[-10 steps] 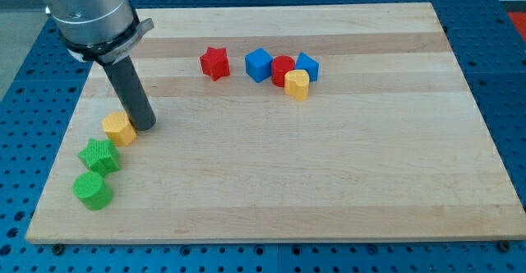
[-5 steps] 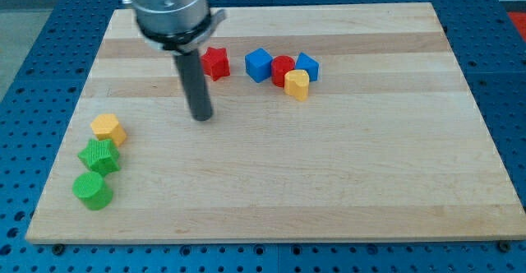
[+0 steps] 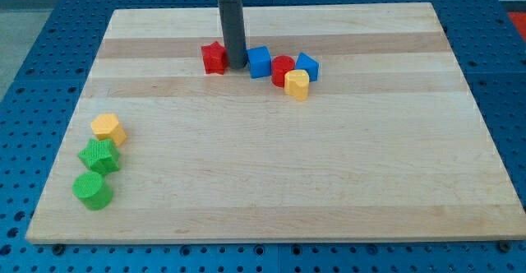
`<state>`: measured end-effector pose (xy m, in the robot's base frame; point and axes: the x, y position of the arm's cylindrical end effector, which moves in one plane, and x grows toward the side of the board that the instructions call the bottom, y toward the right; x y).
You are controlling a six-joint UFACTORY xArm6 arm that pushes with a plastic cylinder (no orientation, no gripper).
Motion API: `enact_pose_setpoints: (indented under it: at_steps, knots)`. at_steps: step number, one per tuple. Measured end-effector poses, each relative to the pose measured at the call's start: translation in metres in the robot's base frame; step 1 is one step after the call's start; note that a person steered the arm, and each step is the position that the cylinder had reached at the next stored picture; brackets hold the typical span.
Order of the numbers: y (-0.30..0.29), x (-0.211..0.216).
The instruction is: Push the red star above the vertical line of blocks
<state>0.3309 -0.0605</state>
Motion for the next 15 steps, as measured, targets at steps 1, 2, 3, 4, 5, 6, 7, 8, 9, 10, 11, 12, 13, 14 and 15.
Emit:
enact_pose_setpoints:
  at_steps: [1, 2, 3, 4, 5, 6, 7, 8, 9, 10, 11, 12, 13, 14, 15]
  knots:
    - [0.000, -0.021]
    - [-0.010, -0.025]
    - [-0.019, -0.021]
    - [-0.029, -0.013]
    - [-0.042, -0.005]
    - [-0.051, 0.003]
    - [-0.059, 0.012]
    - [-0.075, 0.021]
    - [-0.092, 0.030]
    - [-0.108, 0.042]
    - [-0.123, 0.053]
    - [-0.136, 0.061]
    - [-0.147, 0.065]
    - [-0.154, 0.065]
    - [-0.152, 0.065]
